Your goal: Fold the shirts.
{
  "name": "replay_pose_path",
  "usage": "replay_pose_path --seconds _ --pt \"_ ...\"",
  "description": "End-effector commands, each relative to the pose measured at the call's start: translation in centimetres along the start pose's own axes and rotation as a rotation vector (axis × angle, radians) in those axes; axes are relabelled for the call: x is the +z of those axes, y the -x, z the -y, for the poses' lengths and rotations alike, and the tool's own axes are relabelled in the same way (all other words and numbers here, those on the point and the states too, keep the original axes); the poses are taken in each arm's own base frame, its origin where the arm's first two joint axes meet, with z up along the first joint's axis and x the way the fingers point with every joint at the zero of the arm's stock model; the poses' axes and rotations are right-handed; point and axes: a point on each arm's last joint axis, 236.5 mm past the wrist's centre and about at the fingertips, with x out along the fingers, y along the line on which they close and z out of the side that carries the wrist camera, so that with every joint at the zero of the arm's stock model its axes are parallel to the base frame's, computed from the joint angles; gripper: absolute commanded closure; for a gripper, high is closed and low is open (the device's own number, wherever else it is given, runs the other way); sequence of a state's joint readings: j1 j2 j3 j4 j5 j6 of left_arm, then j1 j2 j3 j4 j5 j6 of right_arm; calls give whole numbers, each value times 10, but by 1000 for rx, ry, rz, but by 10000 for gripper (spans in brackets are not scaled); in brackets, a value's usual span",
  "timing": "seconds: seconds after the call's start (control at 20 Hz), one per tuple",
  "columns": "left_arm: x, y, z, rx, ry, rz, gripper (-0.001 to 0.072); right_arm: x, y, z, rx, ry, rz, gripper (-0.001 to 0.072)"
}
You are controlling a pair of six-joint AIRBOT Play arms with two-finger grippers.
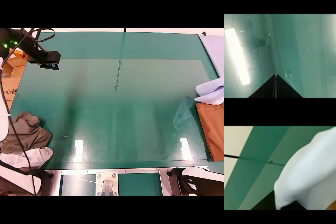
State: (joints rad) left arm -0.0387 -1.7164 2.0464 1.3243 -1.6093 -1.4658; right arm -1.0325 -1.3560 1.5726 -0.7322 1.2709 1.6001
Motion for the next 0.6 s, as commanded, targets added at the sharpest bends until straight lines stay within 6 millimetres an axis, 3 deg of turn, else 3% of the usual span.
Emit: replay_pose_path --seconds 0.0,0.2,0.35,0.55 --pt "-3 0 0 -1 0 -13 677 -6 36 44 -164 -143 47 700" --pt "-6 0 0 -2 0 -24 677 -18 78 92 -290 -257 60 700" --pt "-6 0 0 -2 0 -24 677 -41 87 128 -368 -330 7 701" --pt "-6 0 0 -2 0 -24 677 -77 94 190 -569 -385 -65 700"
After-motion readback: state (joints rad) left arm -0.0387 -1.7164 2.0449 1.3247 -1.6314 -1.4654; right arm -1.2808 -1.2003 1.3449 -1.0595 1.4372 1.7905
